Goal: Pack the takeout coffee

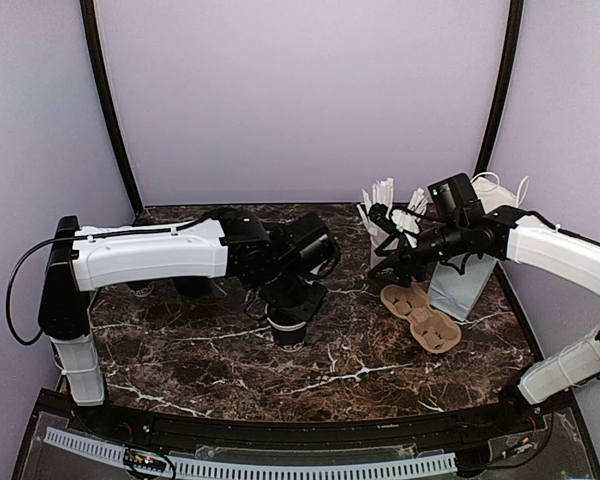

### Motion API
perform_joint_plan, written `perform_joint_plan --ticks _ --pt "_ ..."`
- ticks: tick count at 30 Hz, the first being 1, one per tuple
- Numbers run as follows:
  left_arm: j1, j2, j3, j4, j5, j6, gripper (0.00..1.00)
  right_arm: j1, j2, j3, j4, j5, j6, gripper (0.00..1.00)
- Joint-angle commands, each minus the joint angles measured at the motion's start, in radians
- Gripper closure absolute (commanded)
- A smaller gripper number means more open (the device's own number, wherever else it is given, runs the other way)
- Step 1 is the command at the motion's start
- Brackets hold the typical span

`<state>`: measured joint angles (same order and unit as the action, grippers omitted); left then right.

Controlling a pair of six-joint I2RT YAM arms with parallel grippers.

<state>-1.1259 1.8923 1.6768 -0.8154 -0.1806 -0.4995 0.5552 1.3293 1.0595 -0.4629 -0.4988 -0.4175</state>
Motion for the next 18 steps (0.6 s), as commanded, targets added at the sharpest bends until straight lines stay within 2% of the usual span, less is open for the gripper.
perform_joint_plan --ticks 1,7,12,18 --pt "-0.003 -0.029 0.017 -0.047 -0.025 -0.013 0.90 -0.005 -0.018 -0.004 0.036 -0.018 0.014 0.33" --pt "-0.003 -0.033 -0.006 -0.032 -0.007 -0.014 0.82 -0.005 -0.018 -0.004 0.039 -0.020 0.016 0.33" --pt "-0.003 -0.005 -0.008 -0.026 0.007 -0.009 0.81 -0.005 -0.020 -0.006 0.038 -0.017 0.016 0.33" --pt "-0.003 0.005 -0.005 -0.036 0.002 -0.011 0.86 -0.005 -0.021 -0.012 0.044 -0.015 0.016 0.33"
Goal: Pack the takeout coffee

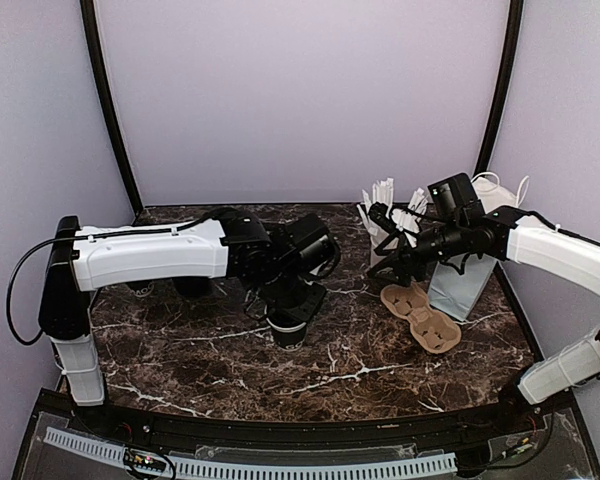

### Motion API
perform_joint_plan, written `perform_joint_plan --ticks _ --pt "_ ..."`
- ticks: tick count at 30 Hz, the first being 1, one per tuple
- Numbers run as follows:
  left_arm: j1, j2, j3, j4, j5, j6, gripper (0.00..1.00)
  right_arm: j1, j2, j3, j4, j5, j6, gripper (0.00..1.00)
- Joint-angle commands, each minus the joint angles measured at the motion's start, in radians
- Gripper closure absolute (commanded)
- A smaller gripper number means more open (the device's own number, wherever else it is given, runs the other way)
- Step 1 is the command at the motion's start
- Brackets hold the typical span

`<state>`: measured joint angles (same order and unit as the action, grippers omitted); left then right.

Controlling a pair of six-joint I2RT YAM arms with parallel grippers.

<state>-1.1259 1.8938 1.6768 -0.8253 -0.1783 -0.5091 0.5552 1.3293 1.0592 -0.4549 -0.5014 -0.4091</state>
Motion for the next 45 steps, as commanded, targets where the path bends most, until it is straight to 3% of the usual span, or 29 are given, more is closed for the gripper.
perform_joint_plan --ticks 1,9,16,28,33,39,45 --pt "-0.003 0.005 -0.005 -0.029 -0.002 0.000 0.86 -0.005 -0.019 -0.011 0.037 -0.012 0.009 0.33" --pt "-0.003 0.029 -0.001 -0.044 -0.014 0.008 0.84 -0.005 -0.015 -0.006 0.036 -0.015 0.009 0.32" --pt "-0.003 0.026 0.025 -0.073 -0.032 0.009 0.91 -0.005 -0.022 -0.013 0.036 -0.008 0.010 0.32" --pt "-0.003 -0.133 0.046 -0.066 -0.003 0.057 0.96 -0.005 -0.016 0.010 0.024 -0.037 0.018 0.32" --pt "-0.001 -0.207 0.001 0.120 0.138 0.133 0.97 -0.005 -0.013 0.054 -0.009 -0.080 0.017 0.32" --pt "0.022 -0.324 -0.066 0.442 0.475 0.191 0.98 -0.003 0.018 0.244 -0.143 -0.255 -0.003 0.25" --pt "0.128 -0.420 -0.207 0.806 0.716 0.072 0.97 -0.001 0.049 0.391 -0.203 -0.415 0.019 0.16"
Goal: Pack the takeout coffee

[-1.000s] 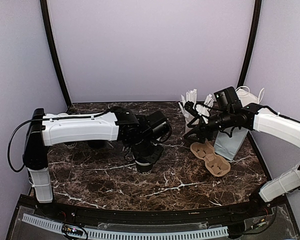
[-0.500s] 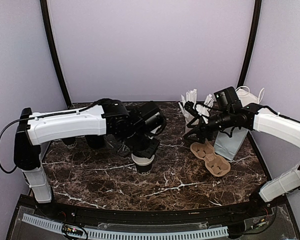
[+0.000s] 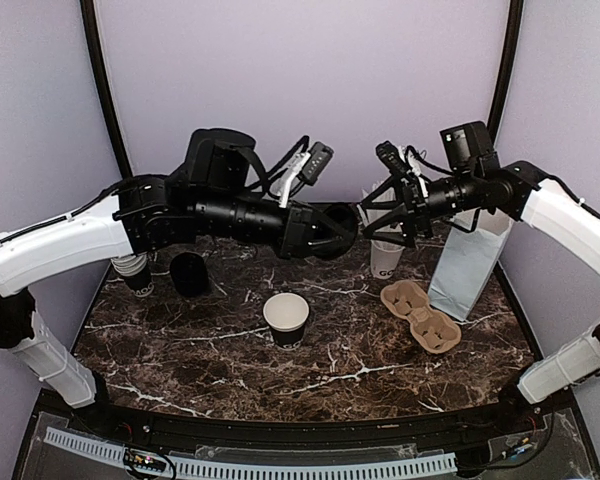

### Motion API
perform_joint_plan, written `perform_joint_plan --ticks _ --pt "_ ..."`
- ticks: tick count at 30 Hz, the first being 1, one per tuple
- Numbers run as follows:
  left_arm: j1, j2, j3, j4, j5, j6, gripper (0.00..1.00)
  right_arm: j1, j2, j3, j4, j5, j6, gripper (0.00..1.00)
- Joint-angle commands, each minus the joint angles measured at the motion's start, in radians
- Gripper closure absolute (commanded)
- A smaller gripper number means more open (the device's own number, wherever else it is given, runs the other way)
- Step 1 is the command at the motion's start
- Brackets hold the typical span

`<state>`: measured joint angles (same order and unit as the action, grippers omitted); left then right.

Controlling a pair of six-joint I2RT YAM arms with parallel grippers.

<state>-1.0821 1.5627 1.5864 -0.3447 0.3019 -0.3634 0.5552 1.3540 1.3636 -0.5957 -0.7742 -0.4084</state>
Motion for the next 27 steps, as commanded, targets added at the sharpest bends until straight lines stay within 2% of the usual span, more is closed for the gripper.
perform_joint_plan --ticks 1,4,6,10,13,17,23,27 --pt "0.103 -0.102 -0.149 0.442 0.259 -0.138 0.97 -0.001 0.031 0.114 -0.065 -0.149 0.032 0.14" --pt "0.183 -0.145 -0.289 0.686 0.371 -0.284 0.97 0.001 0.045 0.188 -0.064 -0.179 0.074 0.11" --pt "0.210 -0.141 -0.330 0.834 0.424 -0.374 0.98 0.021 0.054 0.218 -0.054 -0.169 0.104 0.09" --pt "0.226 -0.122 -0.366 1.044 0.471 -0.493 0.98 0.101 0.080 0.269 -0.075 -0.041 0.087 0.07" --pt "0.236 -0.109 -0.376 1.104 0.487 -0.553 0.97 0.158 0.106 0.302 -0.090 0.056 0.057 0.07" --pt "0.245 -0.104 -0.400 1.182 0.488 -0.616 0.97 0.169 0.128 0.337 -0.066 0.098 0.083 0.02" --pt "0.260 -0.067 -0.451 1.396 0.497 -0.759 0.97 0.172 0.140 0.392 -0.051 0.104 0.126 0.01" --pt "0.263 -0.046 -0.456 1.435 0.497 -0.796 0.97 0.195 0.139 0.444 -0.076 0.104 0.150 0.01"
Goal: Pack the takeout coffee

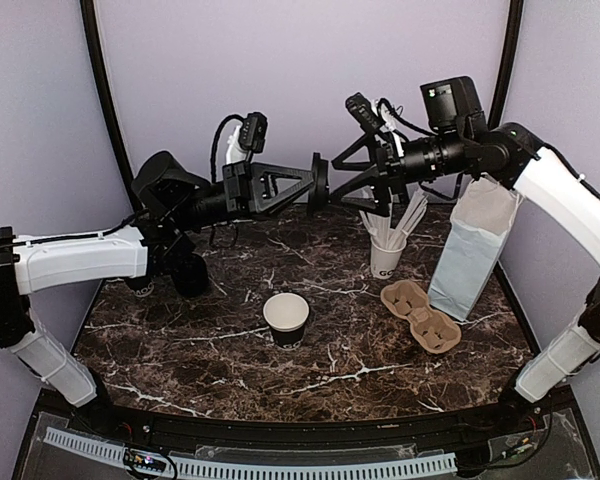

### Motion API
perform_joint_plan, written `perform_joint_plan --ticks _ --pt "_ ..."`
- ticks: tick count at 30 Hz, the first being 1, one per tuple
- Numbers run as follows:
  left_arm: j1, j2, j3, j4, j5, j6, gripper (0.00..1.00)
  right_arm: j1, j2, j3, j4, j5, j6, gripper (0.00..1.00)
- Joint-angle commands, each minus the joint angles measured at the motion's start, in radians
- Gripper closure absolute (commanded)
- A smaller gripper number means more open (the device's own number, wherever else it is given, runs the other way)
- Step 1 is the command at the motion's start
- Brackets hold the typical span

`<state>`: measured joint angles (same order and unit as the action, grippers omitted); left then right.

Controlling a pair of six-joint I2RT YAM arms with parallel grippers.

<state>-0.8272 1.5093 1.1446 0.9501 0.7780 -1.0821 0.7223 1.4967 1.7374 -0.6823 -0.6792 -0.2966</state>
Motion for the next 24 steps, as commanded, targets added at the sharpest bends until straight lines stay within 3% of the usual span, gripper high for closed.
perform_joint_plan --ticks 1,9,24 --pt "0.008 0.012 -0.014 0.144 0.022 -0.083 0.97 0.034 -0.003 0.078 0.007 0.010 0.040 0.01" --pt "0.012 0.017 -0.032 0.205 -0.011 -0.123 0.97 0.077 0.008 0.078 0.006 0.034 0.039 0.02" --pt "0.014 0.058 -0.055 0.337 -0.073 -0.206 0.98 0.107 0.020 0.082 0.058 0.095 0.105 0.11"
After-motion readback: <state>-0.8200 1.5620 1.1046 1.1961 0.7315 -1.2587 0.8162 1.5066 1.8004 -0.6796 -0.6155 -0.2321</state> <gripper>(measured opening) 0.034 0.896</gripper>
